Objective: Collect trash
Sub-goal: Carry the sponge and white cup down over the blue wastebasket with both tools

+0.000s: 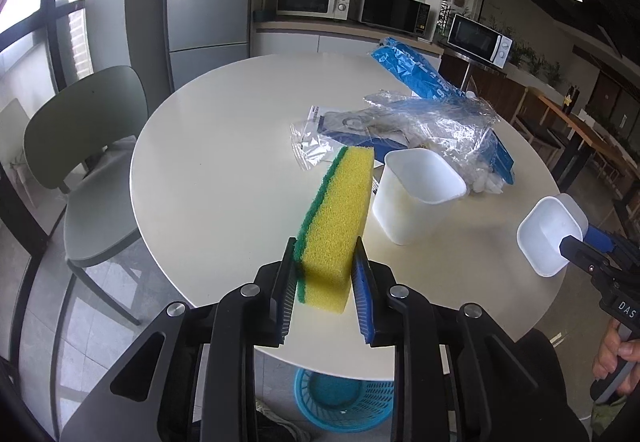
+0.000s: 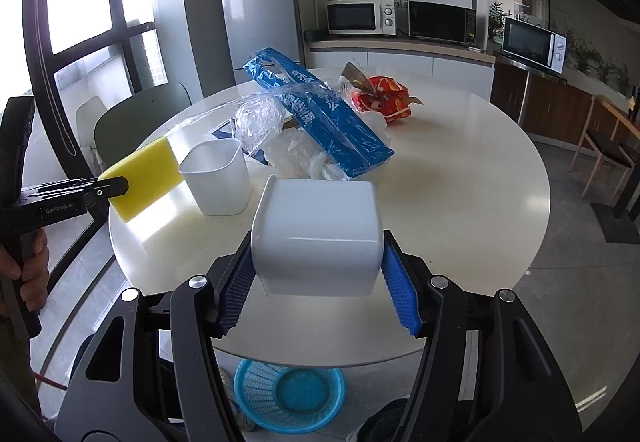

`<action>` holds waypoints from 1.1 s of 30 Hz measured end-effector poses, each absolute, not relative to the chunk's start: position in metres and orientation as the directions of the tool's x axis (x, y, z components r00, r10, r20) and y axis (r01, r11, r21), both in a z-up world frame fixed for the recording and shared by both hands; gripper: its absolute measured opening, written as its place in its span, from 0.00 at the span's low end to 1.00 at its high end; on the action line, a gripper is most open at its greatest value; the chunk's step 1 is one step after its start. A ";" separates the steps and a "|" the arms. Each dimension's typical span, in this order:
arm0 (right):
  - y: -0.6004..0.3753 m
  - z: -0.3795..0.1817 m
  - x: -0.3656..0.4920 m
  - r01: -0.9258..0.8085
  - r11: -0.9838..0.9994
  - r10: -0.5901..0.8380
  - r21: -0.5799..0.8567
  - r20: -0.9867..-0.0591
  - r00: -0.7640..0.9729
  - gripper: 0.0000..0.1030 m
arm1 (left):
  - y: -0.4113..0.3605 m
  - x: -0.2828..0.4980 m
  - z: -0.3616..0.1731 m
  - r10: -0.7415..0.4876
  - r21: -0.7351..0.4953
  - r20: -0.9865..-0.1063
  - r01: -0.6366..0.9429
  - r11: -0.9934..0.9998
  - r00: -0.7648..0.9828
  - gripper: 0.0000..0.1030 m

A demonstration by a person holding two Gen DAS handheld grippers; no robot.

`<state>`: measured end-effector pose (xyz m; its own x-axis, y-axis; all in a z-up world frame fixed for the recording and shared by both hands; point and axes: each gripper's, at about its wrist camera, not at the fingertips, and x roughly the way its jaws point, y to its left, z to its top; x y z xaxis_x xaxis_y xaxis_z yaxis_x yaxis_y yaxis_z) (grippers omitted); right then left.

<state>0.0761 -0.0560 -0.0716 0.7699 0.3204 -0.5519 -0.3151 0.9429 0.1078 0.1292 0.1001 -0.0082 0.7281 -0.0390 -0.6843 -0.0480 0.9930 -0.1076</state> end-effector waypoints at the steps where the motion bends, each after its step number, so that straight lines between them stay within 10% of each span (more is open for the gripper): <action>1: -0.058 -0.070 0.072 -0.315 0.943 0.322 0.109 -0.547 0.773 0.56 | 0.099 0.125 -0.006 -0.032 -0.102 -0.682 -0.051 0.993 0.731 0.24; 33: -0.079 -0.116 -0.048 -0.396 0.906 0.389 0.145 -0.655 0.648 0.56 | 0.022 -0.009 -0.053 -0.059 0.002 -0.766 0.094 0.996 0.641 0.24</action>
